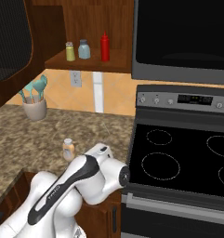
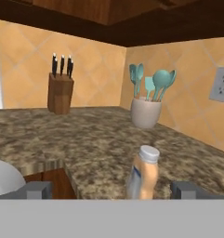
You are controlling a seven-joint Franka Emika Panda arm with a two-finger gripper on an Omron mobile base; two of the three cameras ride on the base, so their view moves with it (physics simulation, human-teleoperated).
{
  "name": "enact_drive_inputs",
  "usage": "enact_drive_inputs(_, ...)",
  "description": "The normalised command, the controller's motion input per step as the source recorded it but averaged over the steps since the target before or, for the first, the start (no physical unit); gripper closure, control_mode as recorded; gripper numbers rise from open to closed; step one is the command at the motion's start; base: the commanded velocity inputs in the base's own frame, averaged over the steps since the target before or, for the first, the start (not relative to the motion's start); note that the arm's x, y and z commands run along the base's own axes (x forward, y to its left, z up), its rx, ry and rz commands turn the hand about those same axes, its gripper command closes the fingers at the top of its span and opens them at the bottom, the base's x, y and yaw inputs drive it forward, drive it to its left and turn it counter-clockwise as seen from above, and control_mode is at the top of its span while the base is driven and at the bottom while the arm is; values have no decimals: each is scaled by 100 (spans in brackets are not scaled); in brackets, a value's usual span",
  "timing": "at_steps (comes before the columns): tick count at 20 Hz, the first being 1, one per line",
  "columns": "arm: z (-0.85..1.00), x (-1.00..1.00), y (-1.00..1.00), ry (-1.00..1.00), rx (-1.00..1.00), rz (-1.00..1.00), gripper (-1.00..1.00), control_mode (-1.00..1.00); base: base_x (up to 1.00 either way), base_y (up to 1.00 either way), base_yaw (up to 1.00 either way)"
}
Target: Put the shaker and condiment bottle from the counter next to their counterparts in the cabinet.
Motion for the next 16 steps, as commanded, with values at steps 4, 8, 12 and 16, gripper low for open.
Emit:
enact_drive_inputs(4, -28, 13, 1, 10, -2, 0, -100, -100, 0, 0, 0)
enact_drive_inputs(8, -7, 17, 3, 7, -3, 0, -100, -100, 0, 0, 0)
enact_drive_inputs(12, 0, 17, 2, 5, -2, 1, -100, -100, 0, 0, 0)
enact_drive_inputs(16, -3, 6, 3, 6, 0, 4, -100, -100, 0, 0, 0)
